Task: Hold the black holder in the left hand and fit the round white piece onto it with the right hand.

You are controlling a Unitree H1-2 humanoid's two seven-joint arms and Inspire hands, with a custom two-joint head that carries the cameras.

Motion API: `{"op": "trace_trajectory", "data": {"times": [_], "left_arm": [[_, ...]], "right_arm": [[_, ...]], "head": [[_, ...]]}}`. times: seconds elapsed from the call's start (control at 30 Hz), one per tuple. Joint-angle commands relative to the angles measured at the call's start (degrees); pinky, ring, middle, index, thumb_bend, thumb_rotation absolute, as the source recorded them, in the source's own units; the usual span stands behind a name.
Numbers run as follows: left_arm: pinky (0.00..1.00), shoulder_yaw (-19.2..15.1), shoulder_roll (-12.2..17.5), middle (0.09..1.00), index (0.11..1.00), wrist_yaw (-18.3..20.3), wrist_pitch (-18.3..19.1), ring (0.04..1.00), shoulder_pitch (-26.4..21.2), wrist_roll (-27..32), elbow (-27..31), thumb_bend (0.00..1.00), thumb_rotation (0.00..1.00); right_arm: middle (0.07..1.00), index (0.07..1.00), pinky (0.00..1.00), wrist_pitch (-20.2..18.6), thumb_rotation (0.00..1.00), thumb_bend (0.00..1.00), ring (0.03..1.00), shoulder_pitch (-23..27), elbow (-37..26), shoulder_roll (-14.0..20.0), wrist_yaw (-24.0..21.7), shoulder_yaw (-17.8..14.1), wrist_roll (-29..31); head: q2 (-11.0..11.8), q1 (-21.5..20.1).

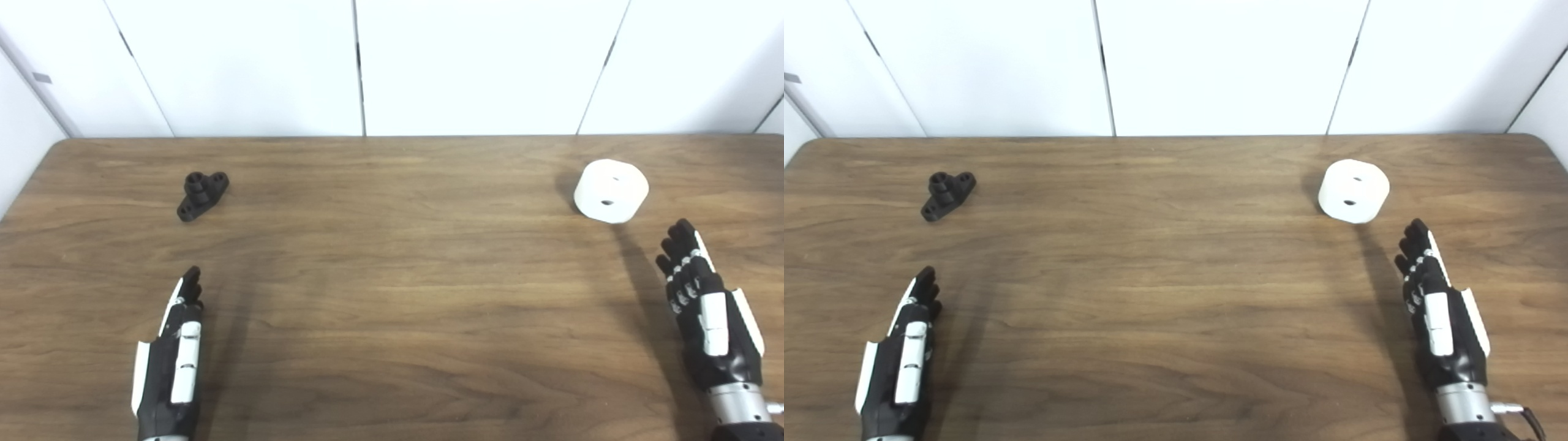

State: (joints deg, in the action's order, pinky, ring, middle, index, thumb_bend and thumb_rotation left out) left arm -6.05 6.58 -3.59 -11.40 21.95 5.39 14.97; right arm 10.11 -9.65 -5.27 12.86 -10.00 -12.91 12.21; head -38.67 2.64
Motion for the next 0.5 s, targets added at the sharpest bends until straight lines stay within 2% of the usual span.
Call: {"op": "trace_trajectory", "data": {"times": [0.0,0.23,0.3,0.47], "left_arm": [[1.00,0.08,-2.21,0.989,0.955,-0.05,-0.32,0.999,0.06,0.89,1.35,0.41,0.90],[1.00,0.64,-2.82,0.985,0.952,-0.24,0.17,0.996,0.34,1.64,2.03,0.39,0.90],[1.00,0.92,-3.18,0.982,0.950,-0.50,-0.24,0.993,0.49,0.93,1.93,0.38,0.90],[1.00,1.99,-4.28,0.965,0.941,-1.23,-1.66,0.974,1.20,-1.53,1.55,0.39,0.81]], "right_arm": [[1.000,0.997,1.00,1.75,0.97,0.62,1.000,-1.70,2.67,-0.78,0.20,0.51,-0.20],[1.000,1.000,1.00,2.17,0.96,0.62,1.000,-1.73,3.41,-0.21,-0.19,0.38,0.14],[1.000,1.000,1.00,2.31,0.96,0.62,1.000,-1.75,3.71,0.19,-0.50,0.27,0.39],[1.000,1.000,1.00,3.59,0.94,0.65,1.000,-1.99,4.93,1.19,-1.92,-0.29,1.97]], "head": [[0.23,0.24],[0.90,1.75],[1.55,3.50],[3.85,7.19]]}}
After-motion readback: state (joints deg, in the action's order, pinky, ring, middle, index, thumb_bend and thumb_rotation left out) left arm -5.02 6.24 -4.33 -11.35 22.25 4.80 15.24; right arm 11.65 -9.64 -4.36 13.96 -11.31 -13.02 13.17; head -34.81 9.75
